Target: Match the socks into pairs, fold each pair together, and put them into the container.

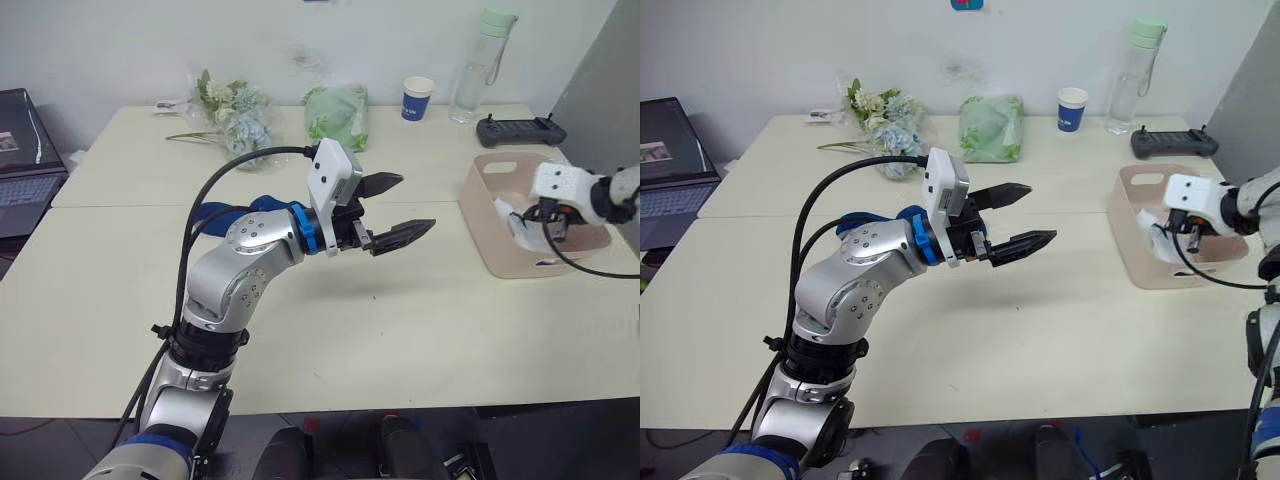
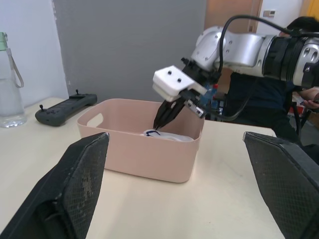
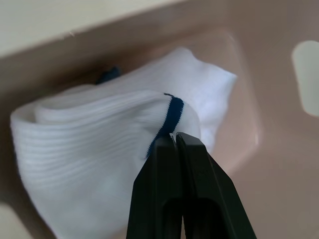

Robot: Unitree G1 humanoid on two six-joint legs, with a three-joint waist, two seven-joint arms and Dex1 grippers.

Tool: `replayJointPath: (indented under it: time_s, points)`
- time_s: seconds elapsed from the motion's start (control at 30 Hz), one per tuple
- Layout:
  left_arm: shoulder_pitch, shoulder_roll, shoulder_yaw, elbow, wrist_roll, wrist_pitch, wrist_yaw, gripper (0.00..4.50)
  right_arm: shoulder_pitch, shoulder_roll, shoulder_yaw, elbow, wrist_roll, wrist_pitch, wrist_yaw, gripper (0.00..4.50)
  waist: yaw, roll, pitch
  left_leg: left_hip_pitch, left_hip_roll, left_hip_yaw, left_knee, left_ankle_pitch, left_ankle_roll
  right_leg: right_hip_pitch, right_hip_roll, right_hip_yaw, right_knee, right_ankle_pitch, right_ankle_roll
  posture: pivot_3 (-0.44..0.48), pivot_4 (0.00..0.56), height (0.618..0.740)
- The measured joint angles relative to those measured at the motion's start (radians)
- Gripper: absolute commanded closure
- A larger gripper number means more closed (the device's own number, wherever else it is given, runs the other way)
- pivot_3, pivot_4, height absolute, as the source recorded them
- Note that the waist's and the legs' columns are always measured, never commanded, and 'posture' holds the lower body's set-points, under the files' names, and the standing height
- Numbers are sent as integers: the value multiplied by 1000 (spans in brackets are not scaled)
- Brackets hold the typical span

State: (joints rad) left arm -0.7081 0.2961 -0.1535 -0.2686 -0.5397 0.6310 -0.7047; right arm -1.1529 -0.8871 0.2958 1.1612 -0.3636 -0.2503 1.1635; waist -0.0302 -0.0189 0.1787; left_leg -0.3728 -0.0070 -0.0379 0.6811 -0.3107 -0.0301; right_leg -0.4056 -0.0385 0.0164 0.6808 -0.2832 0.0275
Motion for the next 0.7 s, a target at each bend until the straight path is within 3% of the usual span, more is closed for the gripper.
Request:
replayJointPath:
  time_s: [0.3,0.57,0.7]
  points:
    - [26,15,-8,-11,11,16,-6,0,-2,-1,0,39,-8,-2,-46,4470,1,0,0,0,0,0,0,0,0,0,0,0,0,0,0,0,150,740]
    - [68,87,8,-20,8,22,-26,0,-184,-63,-78,16,31,7,-100,4470,-5,1,0,2,1,0,-1,0,0,0,1,1,0,0,0,0,150,740]
    - [163,177,71,0,50,-20,-23,0,-179,28,-231,-67,199,88,-120,3554,-12,1,0,3,2,1,-2,0,0,0,1,1,1,1,-2,0,150,740]
